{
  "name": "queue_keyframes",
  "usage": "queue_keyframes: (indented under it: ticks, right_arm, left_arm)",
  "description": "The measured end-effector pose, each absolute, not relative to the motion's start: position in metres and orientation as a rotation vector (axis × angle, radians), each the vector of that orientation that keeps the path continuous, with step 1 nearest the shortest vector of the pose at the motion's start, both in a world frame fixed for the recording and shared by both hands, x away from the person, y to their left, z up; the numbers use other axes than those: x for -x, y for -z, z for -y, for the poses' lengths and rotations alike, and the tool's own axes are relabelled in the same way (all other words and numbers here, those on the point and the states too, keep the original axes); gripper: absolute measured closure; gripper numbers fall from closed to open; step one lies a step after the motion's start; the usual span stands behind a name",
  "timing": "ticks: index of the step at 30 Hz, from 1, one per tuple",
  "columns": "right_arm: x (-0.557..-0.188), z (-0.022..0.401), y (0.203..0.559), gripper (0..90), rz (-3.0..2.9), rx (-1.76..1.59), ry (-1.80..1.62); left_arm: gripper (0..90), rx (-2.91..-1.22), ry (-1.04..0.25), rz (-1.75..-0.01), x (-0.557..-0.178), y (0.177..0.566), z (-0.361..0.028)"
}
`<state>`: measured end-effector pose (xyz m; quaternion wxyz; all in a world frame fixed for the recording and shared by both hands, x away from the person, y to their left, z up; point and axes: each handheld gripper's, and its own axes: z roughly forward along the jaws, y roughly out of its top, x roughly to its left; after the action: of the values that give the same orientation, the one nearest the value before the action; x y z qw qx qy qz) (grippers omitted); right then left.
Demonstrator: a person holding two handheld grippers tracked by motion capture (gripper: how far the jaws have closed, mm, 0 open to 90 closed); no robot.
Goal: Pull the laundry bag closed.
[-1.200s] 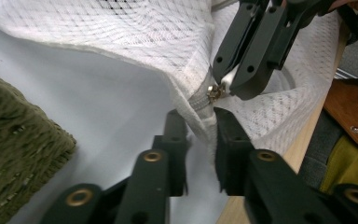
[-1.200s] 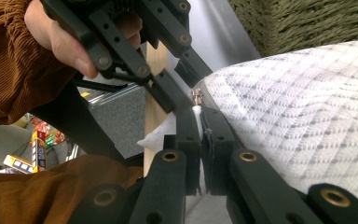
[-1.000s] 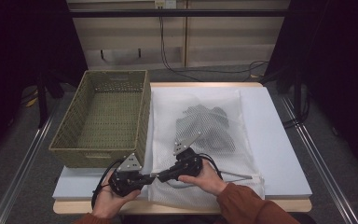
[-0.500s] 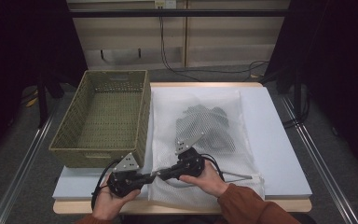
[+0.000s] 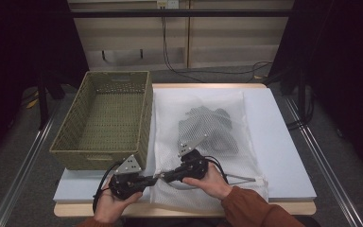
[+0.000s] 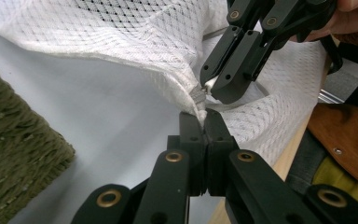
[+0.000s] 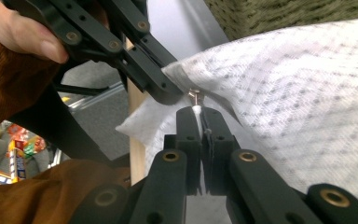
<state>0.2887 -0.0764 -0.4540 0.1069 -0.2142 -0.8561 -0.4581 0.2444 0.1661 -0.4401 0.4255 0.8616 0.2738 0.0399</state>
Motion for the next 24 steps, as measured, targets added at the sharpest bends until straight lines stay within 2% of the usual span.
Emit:
queue_keyframes:
  ticks: [15, 24]
  right_arm:
    - [-0.288, 0.089, 0.459, 87.9, 2.557, 0.693, 1.311]
    - [-0.287, 0.092, 0.457, 87.8, 2.535, 0.71, 1.337]
  left_arm:
    - [87.5, -2.148, -0.077, -0.705, -0.245, 0.443, -0.171]
    - [65.8, -2.097, -0.059, -0.727, -0.248, 0.439, -0.173]
